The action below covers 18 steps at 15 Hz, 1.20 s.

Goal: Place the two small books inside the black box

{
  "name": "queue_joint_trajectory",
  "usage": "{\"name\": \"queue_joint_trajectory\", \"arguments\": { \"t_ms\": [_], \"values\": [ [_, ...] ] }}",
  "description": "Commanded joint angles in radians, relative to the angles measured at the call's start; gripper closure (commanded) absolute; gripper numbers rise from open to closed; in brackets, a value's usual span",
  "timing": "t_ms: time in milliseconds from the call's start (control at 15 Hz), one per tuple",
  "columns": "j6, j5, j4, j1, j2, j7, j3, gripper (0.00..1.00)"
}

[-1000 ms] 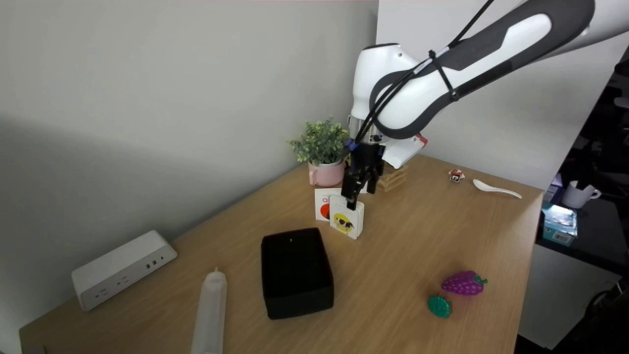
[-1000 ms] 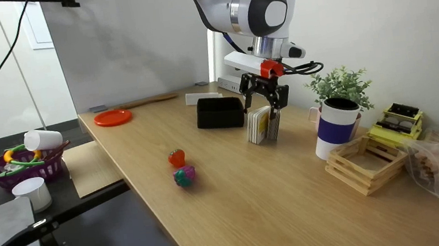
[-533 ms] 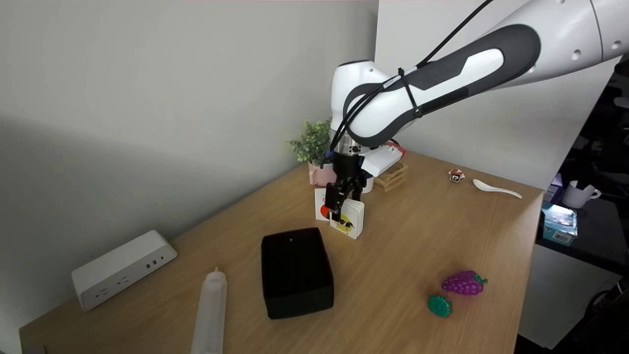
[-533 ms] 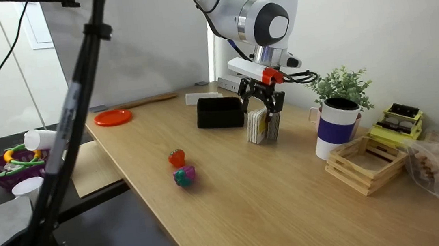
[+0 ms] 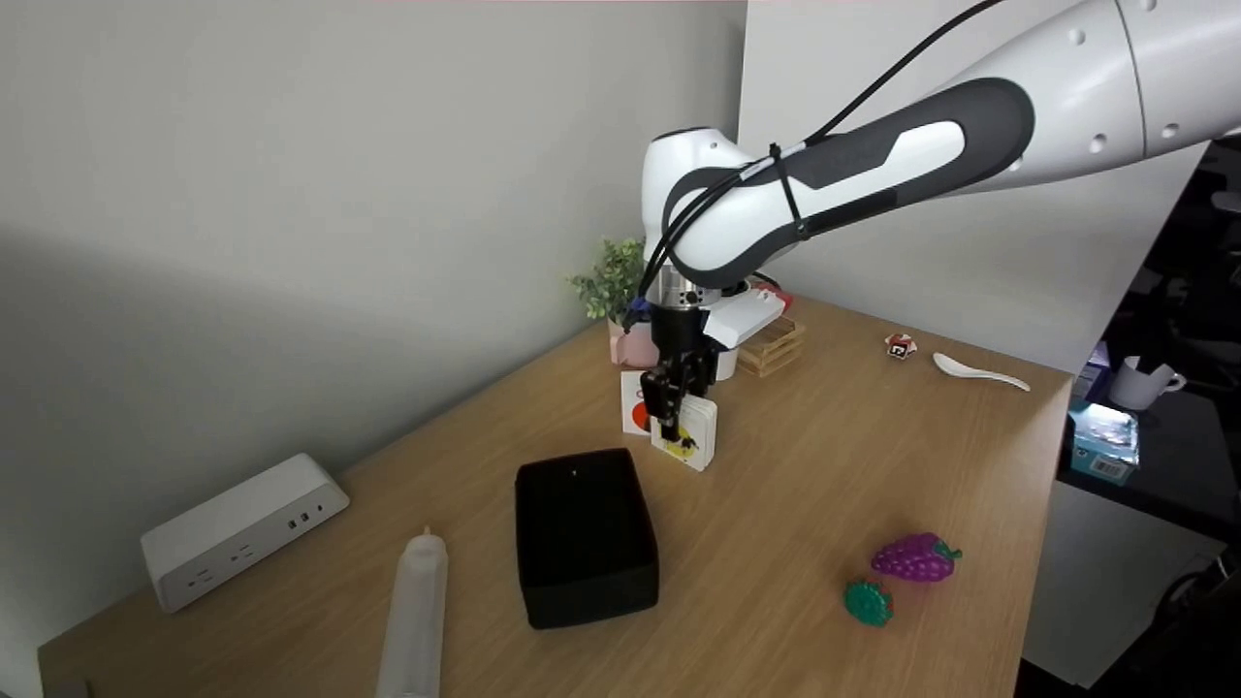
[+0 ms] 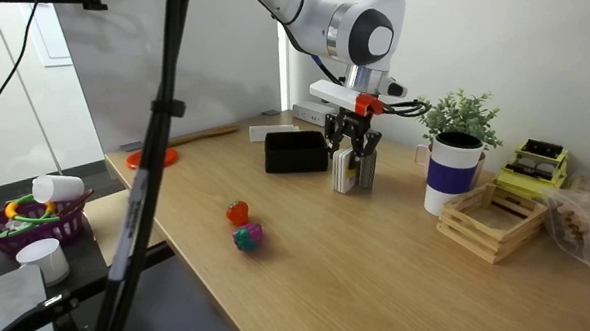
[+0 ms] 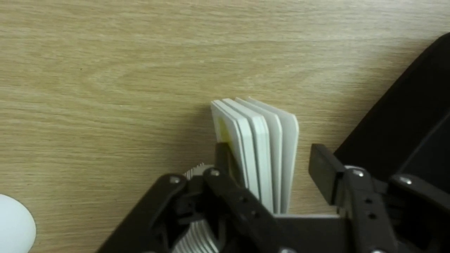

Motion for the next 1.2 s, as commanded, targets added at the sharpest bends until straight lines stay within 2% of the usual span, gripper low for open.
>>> {"name": "queue_joint_trajectory", "arguments": {
  "t_ms": [0,267,333,733,1133],
  "values": [
    [-0.035,0.006,0.051,0.012,0.019,0.023,-0.017,0.70],
    [-0.013,-0.008,0.014,0.013,-0.016,0.035,-0.010,0.98],
    [-0.005,-0.012,0.001,0.016,-0.028,0.038,-0.012,0.99],
    [0.006,-0.051,-0.032,0.047,-0.079,0.051,-0.021,0.96],
    [-0.004,-0.162,-0.014,0.112,-0.117,0.047,-0.031,0.96]
  ]
}}
